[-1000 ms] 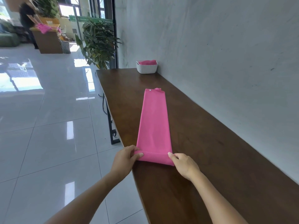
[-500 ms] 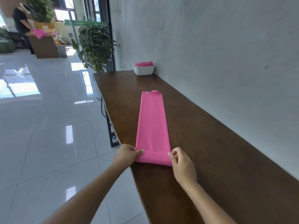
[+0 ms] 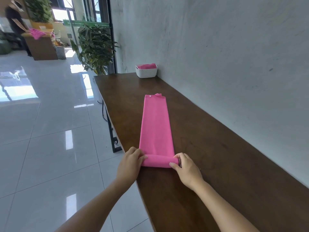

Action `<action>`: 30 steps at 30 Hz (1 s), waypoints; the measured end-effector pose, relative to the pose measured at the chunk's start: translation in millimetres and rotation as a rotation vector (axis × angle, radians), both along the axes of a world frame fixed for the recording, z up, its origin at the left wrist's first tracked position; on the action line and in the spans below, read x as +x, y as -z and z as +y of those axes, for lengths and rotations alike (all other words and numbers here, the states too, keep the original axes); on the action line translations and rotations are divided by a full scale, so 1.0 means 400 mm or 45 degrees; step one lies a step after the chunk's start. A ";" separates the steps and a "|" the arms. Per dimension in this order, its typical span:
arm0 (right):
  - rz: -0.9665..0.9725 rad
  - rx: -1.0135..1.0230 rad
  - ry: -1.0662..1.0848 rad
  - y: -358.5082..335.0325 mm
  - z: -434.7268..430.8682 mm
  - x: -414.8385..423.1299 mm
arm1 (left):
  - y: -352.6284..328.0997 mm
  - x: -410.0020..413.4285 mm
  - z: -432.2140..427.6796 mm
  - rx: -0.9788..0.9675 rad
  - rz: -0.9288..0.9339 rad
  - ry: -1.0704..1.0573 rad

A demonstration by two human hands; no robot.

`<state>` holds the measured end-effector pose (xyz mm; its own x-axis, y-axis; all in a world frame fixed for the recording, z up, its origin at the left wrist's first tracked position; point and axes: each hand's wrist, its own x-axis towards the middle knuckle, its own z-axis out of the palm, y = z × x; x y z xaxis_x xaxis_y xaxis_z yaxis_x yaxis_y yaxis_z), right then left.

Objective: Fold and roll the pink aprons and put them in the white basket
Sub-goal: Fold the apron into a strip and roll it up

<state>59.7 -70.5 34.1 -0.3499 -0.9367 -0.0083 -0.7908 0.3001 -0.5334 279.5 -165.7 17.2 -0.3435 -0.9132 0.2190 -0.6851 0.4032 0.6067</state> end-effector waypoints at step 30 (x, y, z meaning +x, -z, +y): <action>0.242 0.480 0.268 -0.016 -0.217 -0.044 | -0.034 -0.040 -0.194 0.568 -0.054 -0.249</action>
